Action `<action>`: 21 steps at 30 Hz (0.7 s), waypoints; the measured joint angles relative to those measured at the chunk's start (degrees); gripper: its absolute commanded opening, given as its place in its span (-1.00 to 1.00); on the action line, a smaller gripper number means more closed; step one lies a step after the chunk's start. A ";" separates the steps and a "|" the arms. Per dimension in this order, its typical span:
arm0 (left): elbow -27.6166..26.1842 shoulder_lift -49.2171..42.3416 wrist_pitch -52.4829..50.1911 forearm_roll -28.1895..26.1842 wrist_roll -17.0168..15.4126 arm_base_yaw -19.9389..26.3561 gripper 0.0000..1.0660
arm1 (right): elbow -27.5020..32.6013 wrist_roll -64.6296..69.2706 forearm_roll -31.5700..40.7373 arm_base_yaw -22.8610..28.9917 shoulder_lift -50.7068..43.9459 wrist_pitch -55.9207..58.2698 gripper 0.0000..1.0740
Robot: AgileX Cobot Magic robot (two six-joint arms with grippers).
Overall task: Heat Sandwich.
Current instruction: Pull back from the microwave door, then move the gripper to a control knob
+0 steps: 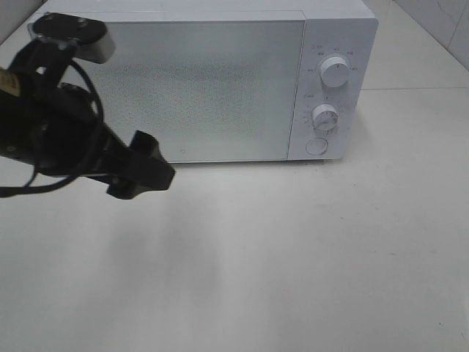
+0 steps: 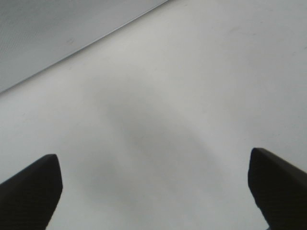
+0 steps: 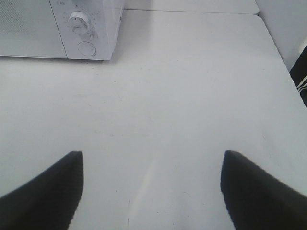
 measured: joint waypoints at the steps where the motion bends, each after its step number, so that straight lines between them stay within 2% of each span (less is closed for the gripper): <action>1: 0.00 0.00 0.00 0.00 0.00 0.00 0.90 | 0.00 0.00 0.00 0.00 0.00 0.00 0.42; 4: 0.00 -2.52 6.88 0.17 -0.74 5.73 0.90 | 0.00 0.00 0.00 0.00 0.00 0.00 0.42; 6: 0.00 -3.32 8.54 0.23 -0.74 7.39 0.90 | 0.00 0.00 0.00 0.00 0.00 0.00 0.42; 7: 0.00 -4.87 11.29 0.23 -0.74 10.60 0.90 | 0.00 0.00 0.00 0.00 0.00 0.00 0.42; 9: 0.00 -6.53 14.15 0.23 -0.74 13.58 0.90 | 0.00 0.00 0.00 0.00 0.00 0.00 0.42; 10: 0.00 -6.53 14.15 0.23 -0.74 13.58 0.90 | 0.00 0.00 0.00 0.00 0.00 0.00 0.42; 12: 0.00 -9.28 17.70 0.40 -0.74 18.51 0.90 | 0.00 0.00 0.00 0.00 0.00 0.00 0.42; 14: 0.00 -10.31 18.56 0.46 -0.74 19.94 0.90 | 0.00 0.00 0.00 0.00 0.00 0.00 0.42; 16: 0.00 -13.29 21.37 1.55 -1.09 25.10 0.90 | 0.00 0.00 0.00 0.00 0.00 0.00 0.42; 19: 0.00 -16.21 24.06 2.98 -1.83 29.62 0.90 | 0.00 0.00 0.00 0.00 0.00 0.00 0.42; 20: 0.00 -16.21 24.06 2.98 -1.83 29.62 0.90 | 0.00 0.00 0.00 0.00 0.00 0.00 0.42; 21: 0.00 -18.39 25.95 3.61 -2.23 32.43 0.90 | 0.00 0.00 0.00 0.00 0.00 0.00 0.42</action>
